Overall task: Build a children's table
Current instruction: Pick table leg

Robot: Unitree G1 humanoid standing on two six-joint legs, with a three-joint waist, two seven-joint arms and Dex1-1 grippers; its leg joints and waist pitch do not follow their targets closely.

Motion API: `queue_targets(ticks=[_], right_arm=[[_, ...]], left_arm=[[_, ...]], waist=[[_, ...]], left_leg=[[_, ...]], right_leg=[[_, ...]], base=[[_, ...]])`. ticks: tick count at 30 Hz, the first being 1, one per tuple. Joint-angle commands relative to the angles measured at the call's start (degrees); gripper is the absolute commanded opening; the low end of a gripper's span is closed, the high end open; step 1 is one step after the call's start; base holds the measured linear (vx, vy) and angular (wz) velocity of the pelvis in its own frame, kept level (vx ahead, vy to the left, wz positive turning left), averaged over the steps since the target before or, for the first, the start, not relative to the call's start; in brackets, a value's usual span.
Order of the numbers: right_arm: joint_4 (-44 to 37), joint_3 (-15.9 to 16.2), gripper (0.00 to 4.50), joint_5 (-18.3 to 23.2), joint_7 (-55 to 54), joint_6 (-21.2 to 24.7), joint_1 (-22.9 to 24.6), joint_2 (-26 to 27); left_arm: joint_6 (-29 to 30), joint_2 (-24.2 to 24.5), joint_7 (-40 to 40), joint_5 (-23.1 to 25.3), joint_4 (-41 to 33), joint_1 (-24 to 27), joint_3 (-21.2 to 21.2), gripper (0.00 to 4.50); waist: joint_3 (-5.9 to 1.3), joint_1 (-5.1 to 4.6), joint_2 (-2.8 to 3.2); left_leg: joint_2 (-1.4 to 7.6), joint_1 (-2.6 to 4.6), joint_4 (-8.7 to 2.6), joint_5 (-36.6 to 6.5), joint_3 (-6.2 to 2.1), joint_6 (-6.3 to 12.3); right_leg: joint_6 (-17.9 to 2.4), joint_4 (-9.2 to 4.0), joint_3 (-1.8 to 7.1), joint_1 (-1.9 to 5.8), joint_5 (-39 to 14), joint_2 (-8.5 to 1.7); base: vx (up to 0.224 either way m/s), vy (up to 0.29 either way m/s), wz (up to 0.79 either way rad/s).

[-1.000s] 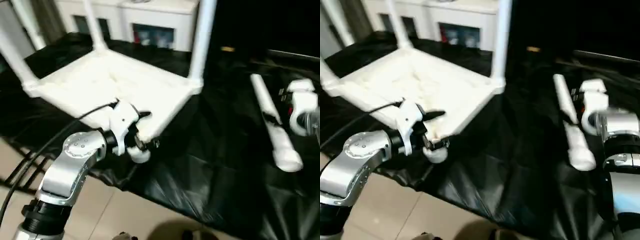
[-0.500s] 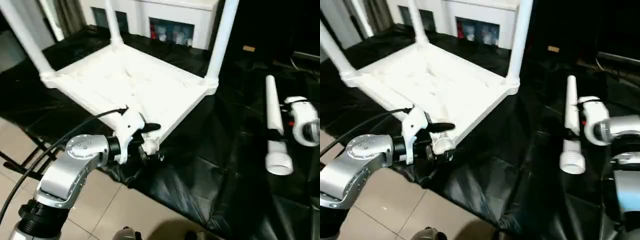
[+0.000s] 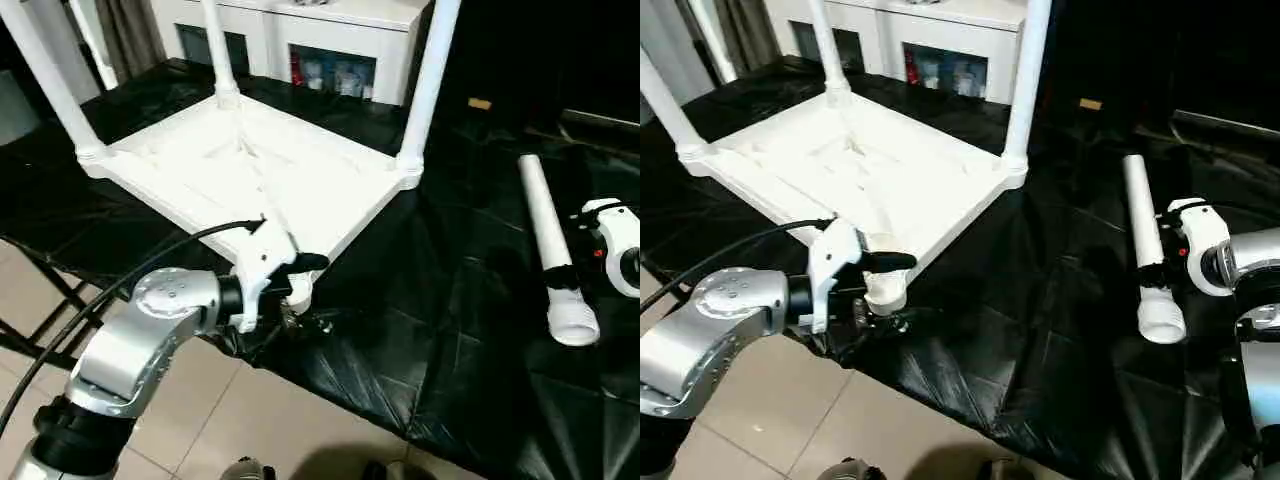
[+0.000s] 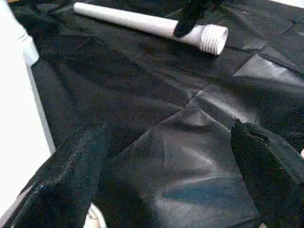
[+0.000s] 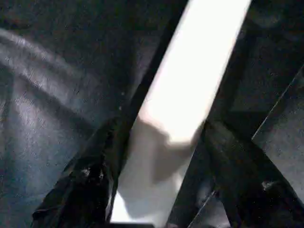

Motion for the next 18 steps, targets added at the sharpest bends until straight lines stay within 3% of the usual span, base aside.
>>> queue_targets(ticks=[1,7,10,11,12,15,16,18], right_arm=[[1.0,0.2,2.47,0.1,0.1,0.1,0.9,0.0],[2.1,-1.2,2.08,0.8,-1.3,-0.2,1.4,0.3],[2.6,-4.2,1.93,2.7,-3.7,-0.6,1.5,0.4],[2.6,-4.8,1.89,3.1,-4.1,-0.6,1.5,0.4],[2.4,-7.1,1.89,4.8,-5.4,-0.8,1.5,0.3],[1.3,-10.4,1.86,7.4,-6.5,-1.4,2.0,0.3],[-0.7,-14.6,1.86,11.0,-6.6,-1.6,2.7,0.5],[-2.2,-17.8,1.86,13.8,-6.2,-1.4,3.1,0.6]], left_arm=[[-0.3,0.1,0.6,0.3,0.1,-1.0,-0.3,4.5],[-0.5,-0.2,1.2,0.7,0.4,-1.2,-0.2,4.5],[-1.7,-1.1,2.9,1.8,1.7,-1.8,0.1,4.5],[-2.1,-1.3,3.3,2.0,2.0,-1.9,0.2,4.5],[-2.9,-2.4,5.3,2.7,3.3,-2.7,0.7,4.5],[-4.9,-3.9,8.5,4.4,5.5,-4.0,1.2,4.5],[-5.2,-6.1,12.8,5.9,8.5,-6.1,2.3,4.5],[-4.6,-7.6,14.7,5.7,10.3,-7.5,3.3,4.5]], waist=[[-4.28,-0.1,-1.85],[-4.38,-0.37,-1.86],[-4.31,-0.57,-1.82],[-4.44,-0.55,-1.85],[-4.55,-0.34,-1.09],[-4.76,-0.48,-1.32],[-4.75,-0.46,-0.36],[-5.15,-0.2,-0.78]], left_leg=[[2.23,0.39,-3.77,-11.5,-0.92,3.29],[2.4,0.35,-3.85,-11.3,-0.99,3.4],[2.49,0.8,-3.94,-12.4,-1.05,3.07],[2.6,0.64,-4.04,-11.6,-1.13,3.14],[2.61,0.7,-4.04,-11.2,-1.2,3.13],[2.69,0.59,-4.13,-10.9,-1.08,3.63],[2.6,0.59,-4.07,-11.3,-1.11,3.62],[2.39,0.67,-3.95,-10.7,-1.05,4.17]], right_leg=[[-3.1,-6.63,2.85,3.58,-31.4,-3.61],[-4.4,-6.44,2.98,3.75,-29.7,-3.72],[-4.5,-6.73,2.78,3.84,-30.5,-3.88],[-4.8,-6.48,2.9,4.01,-28.9,-3.83],[-5.3,-6.29,2.93,4.07,-27.7,-3.87],[-6.9,-6.0,2.99,4.25,-23.7,-3.6],[-7.1,-6.06,2.94,4.27,-23.4,-3.51],[-6.8,-6.11,2.83,4.52,-22.6,-3.52]], base=[[0.0,0.0,0.0],[0.0,0.0,0.0],[0.0,0.0,0.0],[0.0,0.0,0.0],[0.0,0.0,0.0],[0.0,0.0,0.0],[0.0,0.0,0.0],[0.0,0.0,0.0]])
